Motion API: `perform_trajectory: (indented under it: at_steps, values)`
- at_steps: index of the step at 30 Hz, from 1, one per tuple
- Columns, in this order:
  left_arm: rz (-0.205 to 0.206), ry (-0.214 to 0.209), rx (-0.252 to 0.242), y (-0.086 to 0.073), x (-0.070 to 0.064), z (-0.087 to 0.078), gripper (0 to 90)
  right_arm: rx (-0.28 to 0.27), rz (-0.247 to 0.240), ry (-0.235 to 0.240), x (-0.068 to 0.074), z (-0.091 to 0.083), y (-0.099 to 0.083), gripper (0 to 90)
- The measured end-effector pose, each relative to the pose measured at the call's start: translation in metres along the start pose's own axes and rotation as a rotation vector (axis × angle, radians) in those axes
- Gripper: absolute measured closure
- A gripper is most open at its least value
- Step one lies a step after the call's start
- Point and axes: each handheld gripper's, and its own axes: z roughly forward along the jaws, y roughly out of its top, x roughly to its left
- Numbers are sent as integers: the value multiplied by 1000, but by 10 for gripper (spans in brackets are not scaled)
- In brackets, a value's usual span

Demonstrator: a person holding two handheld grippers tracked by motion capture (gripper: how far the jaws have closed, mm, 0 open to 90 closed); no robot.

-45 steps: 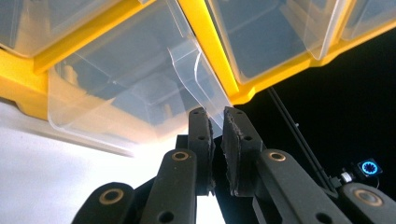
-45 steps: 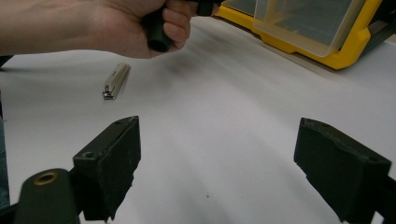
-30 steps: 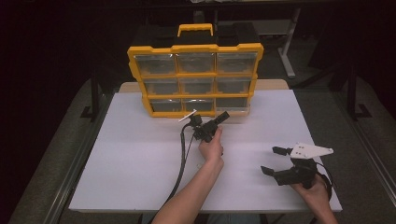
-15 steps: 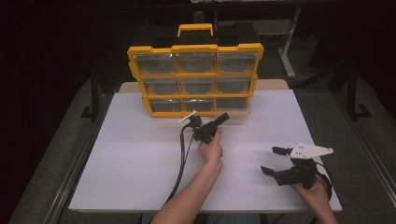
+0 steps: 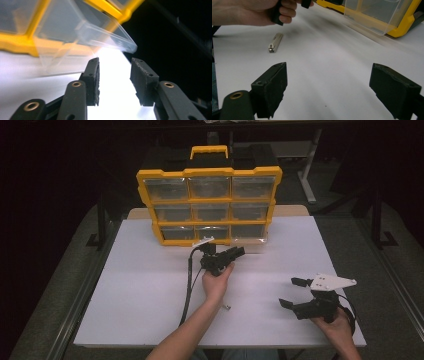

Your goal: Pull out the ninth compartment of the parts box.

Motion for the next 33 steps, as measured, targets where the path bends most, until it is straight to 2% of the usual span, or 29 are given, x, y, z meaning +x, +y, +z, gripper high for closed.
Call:
perform_trajectory:
  at_steps: [1, 4, 5, 7, 8, 9, 12, 16, 20, 25, 28, 33]
  values:
    - [63, -3, 25, 3, -4, -3, 570, 0, -1, 0, 0, 0, 0, 139]
    - [190, -24, 82, 11, -13, -7, 527, 3, 1, 0, 0, 0, 0, 139]
    - [257, -23, 112, 15, -16, -9, 513, 2, -1, -1, 0, 0, 0, 139]
    - [320, -31, 158, 21, -21, -9, 474, 2, -1, -3, 1, 0, 0, 139]
    - [338, -31, 166, 22, -22, -10, 439, 2, 0, -3, 1, 0, 0, 139]
    - [370, -27, 183, 26, -24, -11, 428, 2, 0, -2, 1, 0, 0, 139]
    - [432, -37, 208, 32, -26, -14, 407, 3, 2, -2, 1, 0, 0, 139]
    - [542, -53, 278, 41, -31, -13, 385, 4, 3, 0, 1, 0, 0, 139]
    - [624, -73, 319, 50, -36, -12, 383, 5, 2, 2, 1, 0, 0, 139]
    - [734, -78, 376, 61, -46, -7, 376, 4, 0, 3, 1, 0, 0, 139]
    - [752, -74, 387, 65, -49, -5, 375, 4, 1, 3, 1, 0, 0, 139]
    - [792, -69, 429, 80, -52, 3, 383, 0, 1, 6, 1, -1, 0, 139]
